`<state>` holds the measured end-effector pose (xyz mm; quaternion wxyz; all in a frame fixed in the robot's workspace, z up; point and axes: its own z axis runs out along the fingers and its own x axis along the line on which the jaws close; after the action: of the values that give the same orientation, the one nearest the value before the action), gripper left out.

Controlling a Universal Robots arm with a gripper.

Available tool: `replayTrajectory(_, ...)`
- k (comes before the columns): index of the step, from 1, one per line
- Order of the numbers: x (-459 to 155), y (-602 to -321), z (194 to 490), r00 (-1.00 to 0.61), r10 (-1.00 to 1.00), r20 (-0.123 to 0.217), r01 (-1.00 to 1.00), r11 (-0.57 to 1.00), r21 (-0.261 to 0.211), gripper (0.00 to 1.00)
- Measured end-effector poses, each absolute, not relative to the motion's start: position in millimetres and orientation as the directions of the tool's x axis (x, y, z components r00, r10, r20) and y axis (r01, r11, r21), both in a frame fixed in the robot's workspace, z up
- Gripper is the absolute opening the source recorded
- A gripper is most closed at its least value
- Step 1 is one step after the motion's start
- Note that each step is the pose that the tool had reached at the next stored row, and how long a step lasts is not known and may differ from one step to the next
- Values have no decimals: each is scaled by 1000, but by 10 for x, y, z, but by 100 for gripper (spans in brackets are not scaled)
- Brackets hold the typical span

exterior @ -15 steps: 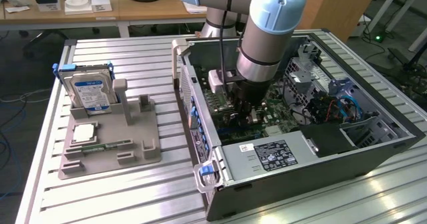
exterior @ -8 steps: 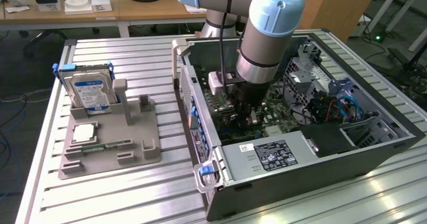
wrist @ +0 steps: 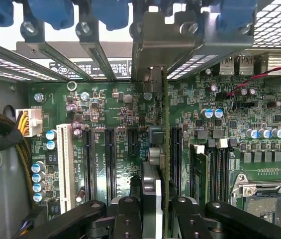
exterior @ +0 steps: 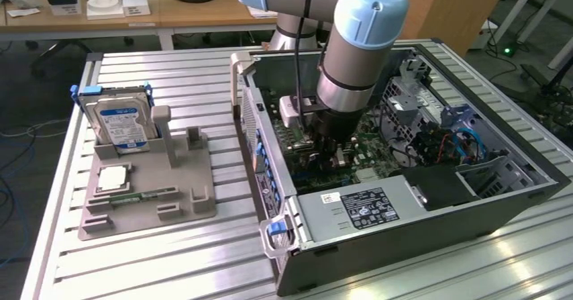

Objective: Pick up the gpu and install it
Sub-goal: 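Insert the gpu into the slot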

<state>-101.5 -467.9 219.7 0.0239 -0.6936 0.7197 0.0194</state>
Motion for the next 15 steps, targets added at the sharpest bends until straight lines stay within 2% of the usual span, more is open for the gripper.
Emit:
replayTrajectory(3, -1021, -4677, 2192, -38, -997, -63, -999, 38, -5, 29)
replayTrajectory(4, -1019, -4677, 2196, -38, -997, -63, -999, 38, -5, 35)
replayTrajectory(15, -1016, -4679, 2589, -37, -997, -62, -999, 37, -10, 35)
